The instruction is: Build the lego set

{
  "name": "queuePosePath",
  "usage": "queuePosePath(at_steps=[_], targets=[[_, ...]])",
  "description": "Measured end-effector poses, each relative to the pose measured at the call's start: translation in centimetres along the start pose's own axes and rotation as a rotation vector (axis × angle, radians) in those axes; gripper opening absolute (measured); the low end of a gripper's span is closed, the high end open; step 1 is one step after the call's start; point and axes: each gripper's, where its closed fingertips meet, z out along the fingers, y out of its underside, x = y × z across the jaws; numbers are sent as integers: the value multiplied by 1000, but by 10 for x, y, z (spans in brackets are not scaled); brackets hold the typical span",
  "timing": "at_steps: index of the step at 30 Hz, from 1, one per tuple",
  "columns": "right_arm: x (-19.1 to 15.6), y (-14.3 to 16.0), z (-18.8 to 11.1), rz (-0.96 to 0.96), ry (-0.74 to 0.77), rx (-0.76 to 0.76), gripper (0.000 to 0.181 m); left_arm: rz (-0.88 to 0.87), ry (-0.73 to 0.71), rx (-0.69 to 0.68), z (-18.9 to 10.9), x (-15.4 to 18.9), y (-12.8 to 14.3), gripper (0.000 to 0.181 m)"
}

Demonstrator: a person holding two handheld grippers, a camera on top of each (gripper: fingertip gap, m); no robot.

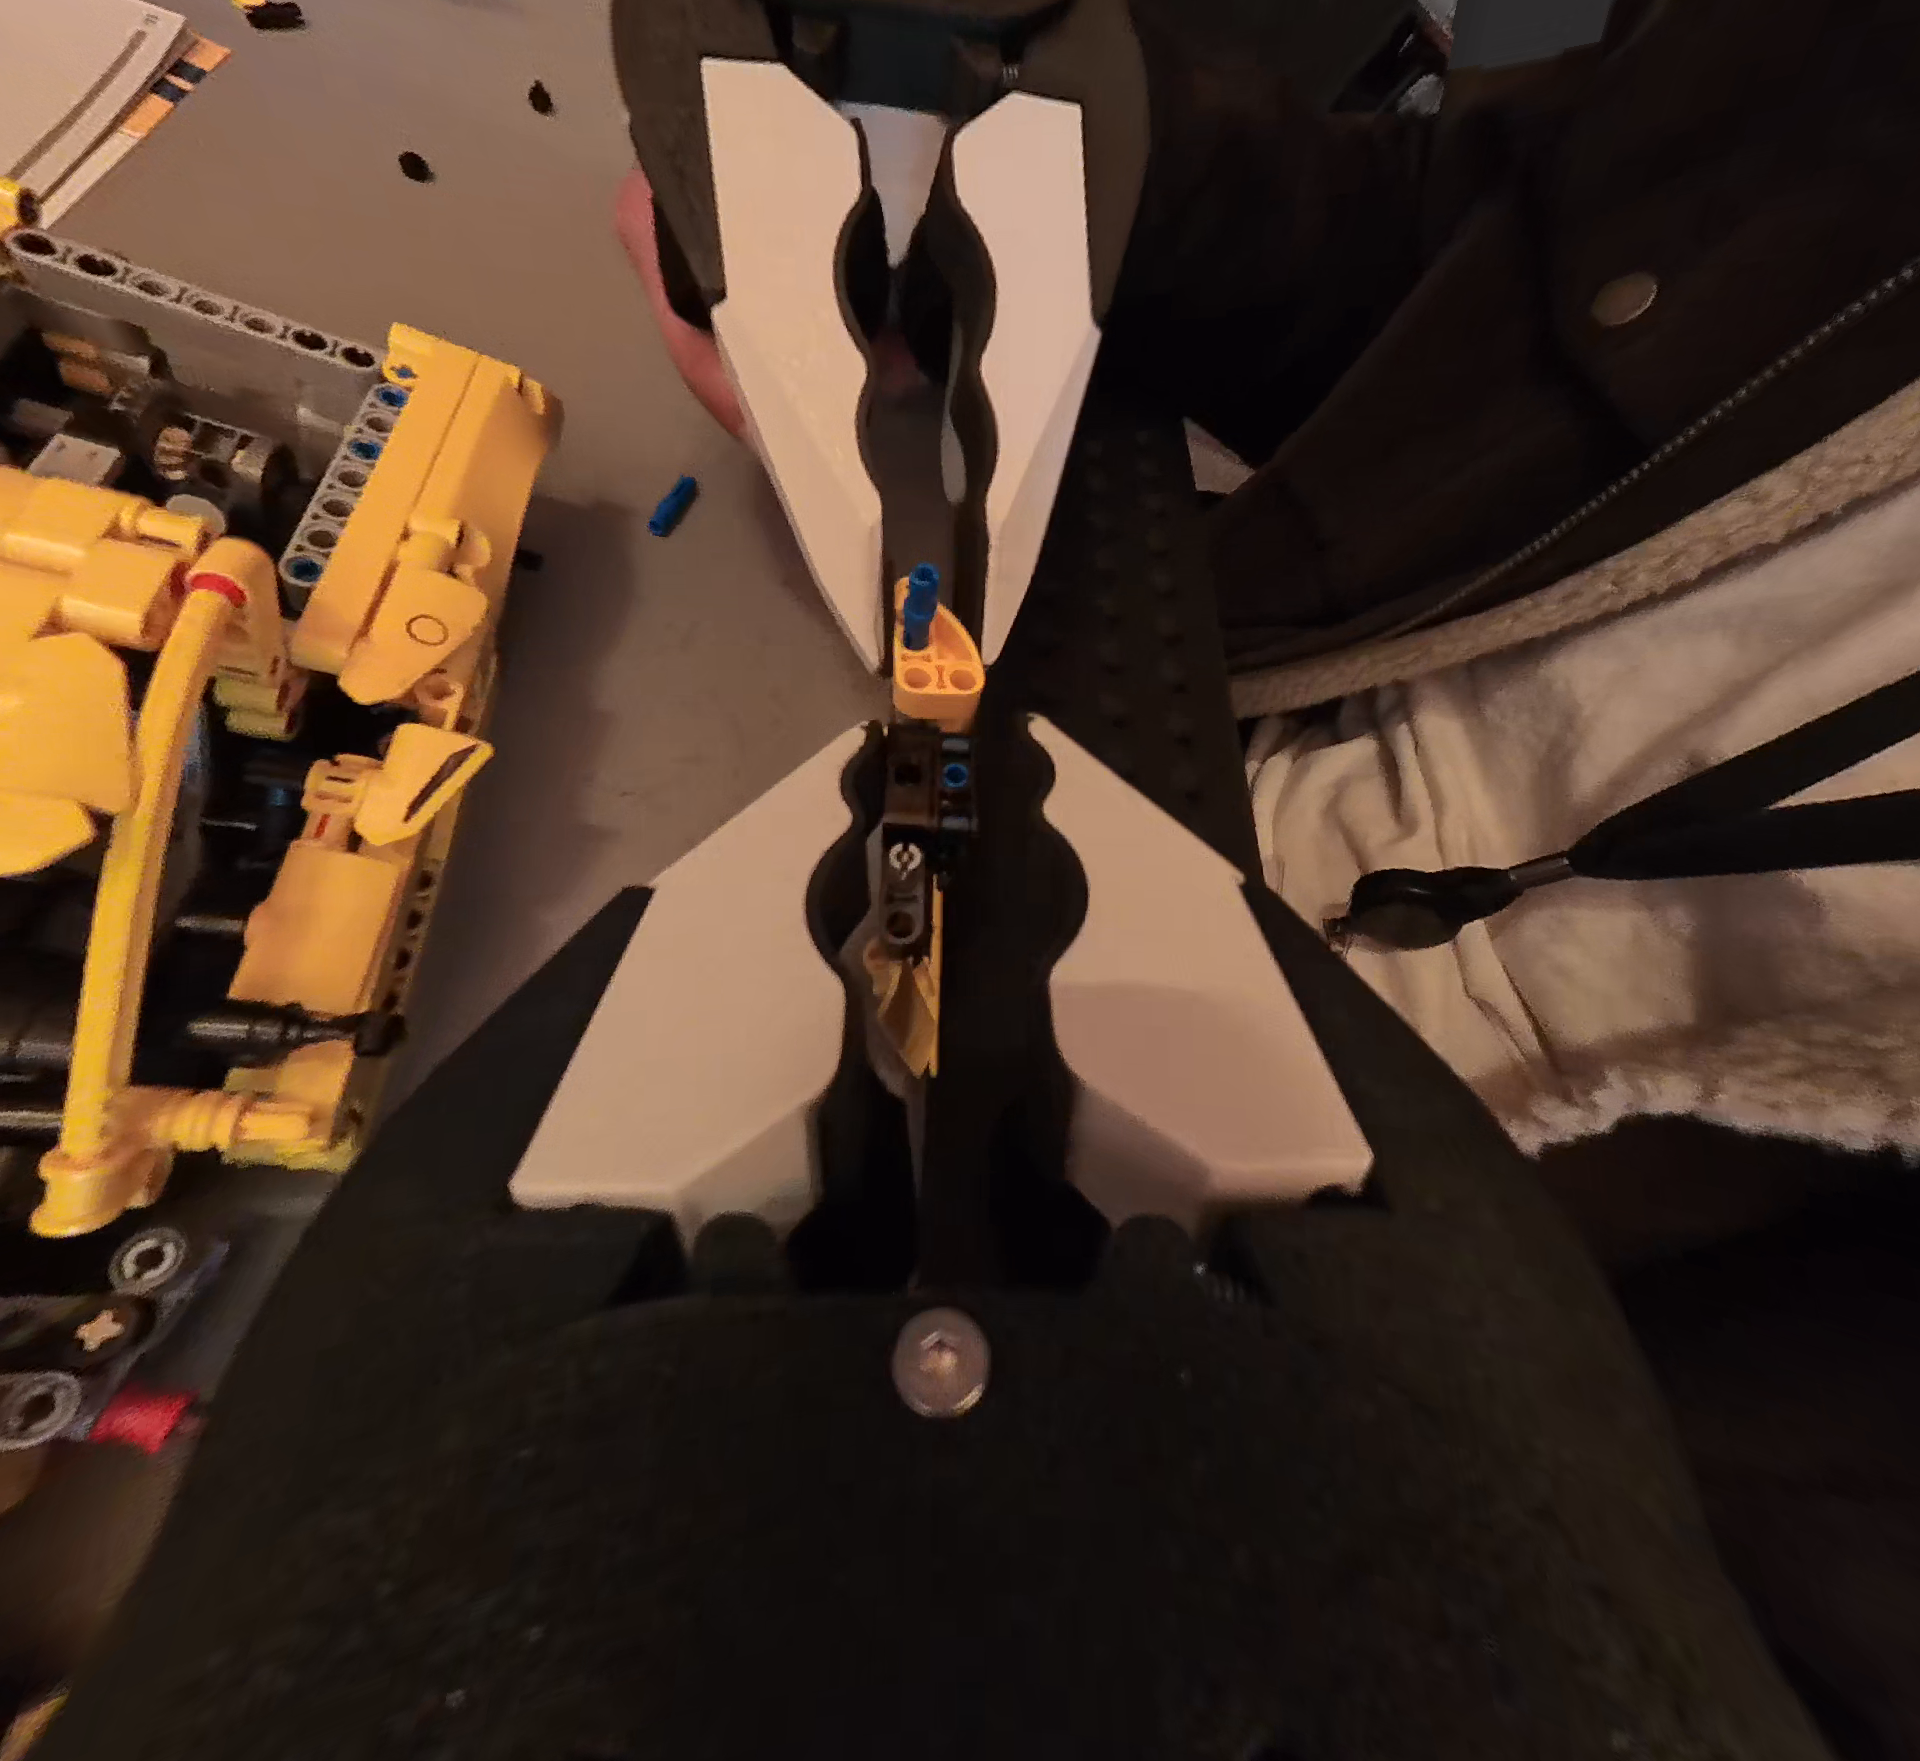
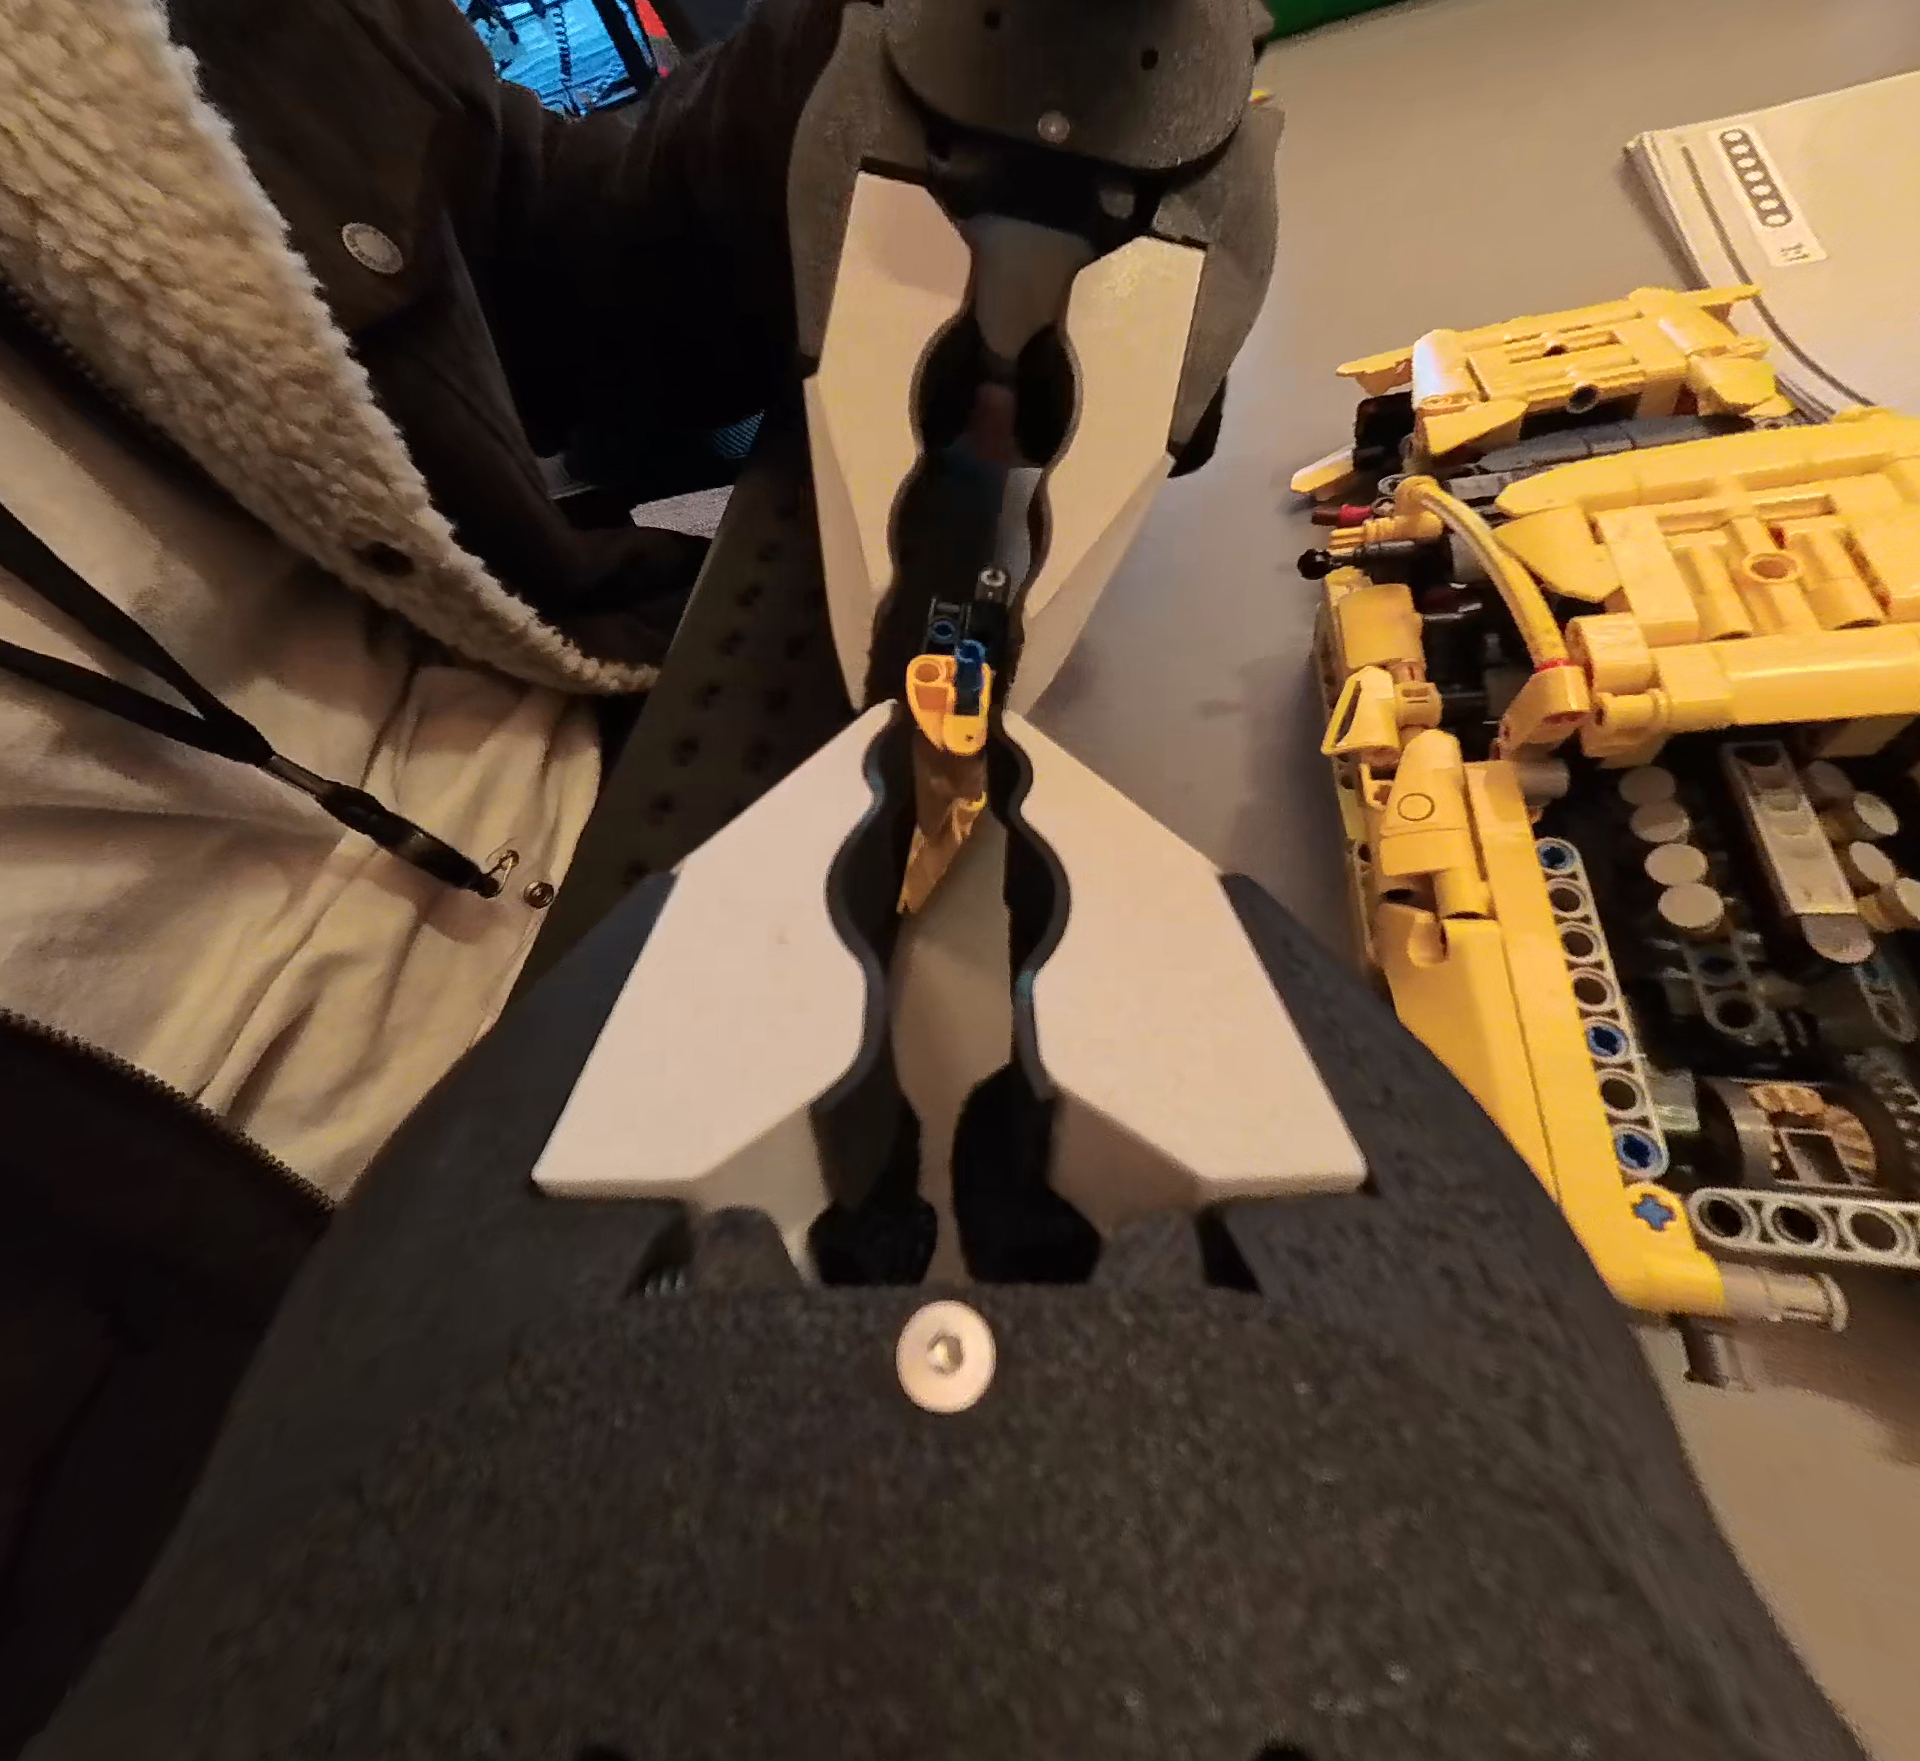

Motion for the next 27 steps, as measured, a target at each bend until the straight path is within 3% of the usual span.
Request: queuePosePath(at_steps=[14, 17, 20, 27], targets=[[-7, 0, -1, -32, 98, -123, 14, 38, -14, 23, 4, 2, 0, 17], [-12, -11, 0, -28, 75, -74, 25, 52, -15, 24, 4, 3, 0, 17], [-7, -5, 4, -53, 104, -122, 15, 59, -16, 25, 3, 4, 0, 17], [-6, -6, 5, -18, 130, -109, 15, 66, -18, 27, 1, 4, 5, 19]])
